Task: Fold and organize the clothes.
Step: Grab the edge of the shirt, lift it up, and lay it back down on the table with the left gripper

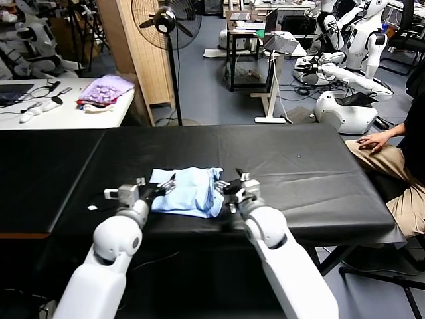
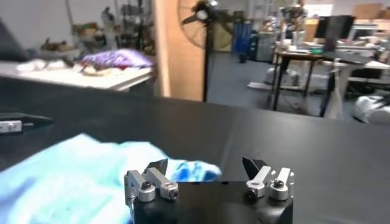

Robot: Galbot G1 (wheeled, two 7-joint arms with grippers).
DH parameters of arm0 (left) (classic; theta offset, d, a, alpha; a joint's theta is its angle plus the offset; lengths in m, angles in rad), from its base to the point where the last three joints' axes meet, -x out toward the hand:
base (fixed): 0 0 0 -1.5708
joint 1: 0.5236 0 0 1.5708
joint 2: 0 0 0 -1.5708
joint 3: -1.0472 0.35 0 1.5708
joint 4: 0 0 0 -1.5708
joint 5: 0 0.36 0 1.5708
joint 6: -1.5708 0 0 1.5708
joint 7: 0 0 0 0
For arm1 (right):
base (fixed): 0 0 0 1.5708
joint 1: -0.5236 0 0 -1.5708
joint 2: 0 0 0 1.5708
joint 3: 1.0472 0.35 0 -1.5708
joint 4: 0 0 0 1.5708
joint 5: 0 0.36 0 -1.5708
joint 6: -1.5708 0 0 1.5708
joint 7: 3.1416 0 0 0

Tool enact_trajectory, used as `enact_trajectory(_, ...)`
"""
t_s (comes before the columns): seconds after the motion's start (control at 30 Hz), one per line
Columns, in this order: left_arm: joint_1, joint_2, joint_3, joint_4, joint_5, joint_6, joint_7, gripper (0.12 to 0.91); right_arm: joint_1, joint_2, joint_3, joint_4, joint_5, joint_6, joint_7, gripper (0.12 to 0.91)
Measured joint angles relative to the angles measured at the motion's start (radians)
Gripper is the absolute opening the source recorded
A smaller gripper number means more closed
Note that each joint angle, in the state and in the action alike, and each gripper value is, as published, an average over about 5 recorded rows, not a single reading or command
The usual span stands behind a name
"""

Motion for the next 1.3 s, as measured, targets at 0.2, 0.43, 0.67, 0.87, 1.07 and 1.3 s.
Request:
enact_trajectory(0.2,0.016,0.006,-0.022,0.014,0.002,-0.012,0.002,0.798,-0.010,0.022,-0.028,-0.057,-0.187,0.010,0.022,0.798)
enact_trajectory(0.43,0.016,0.004,-0.051,0.049,-0.025,-0.034,0.009,0.798,-0.031,0.042,-0.031,-0.065,-0.318,0.050,0.067,0.798)
enact_trajectory(0.67,0.007,-0.019,-0.101,0.095,-0.203,-0.032,-0.003,0.798,-0.058,0.022,0.021,0.045,-0.104,0.079,0.066,0.798)
enact_trajectory(0.87,-0.011,-0.045,-0.160,0.146,-0.427,-0.031,-0.042,0.798,-0.096,-0.029,0.082,0.207,0.152,0.076,0.043,0.798)
enact_trajectory(1.07,-0.018,-0.053,-0.197,0.197,-0.567,-0.034,-0.033,0.798,-0.137,-0.060,0.149,0.324,0.355,0.078,0.037,0.798)
enact_trajectory(1.3,-0.027,-0.056,-0.206,0.243,-0.652,-0.004,0.017,0.798,-0.172,-0.081,0.205,0.391,0.471,0.083,0.036,0.798)
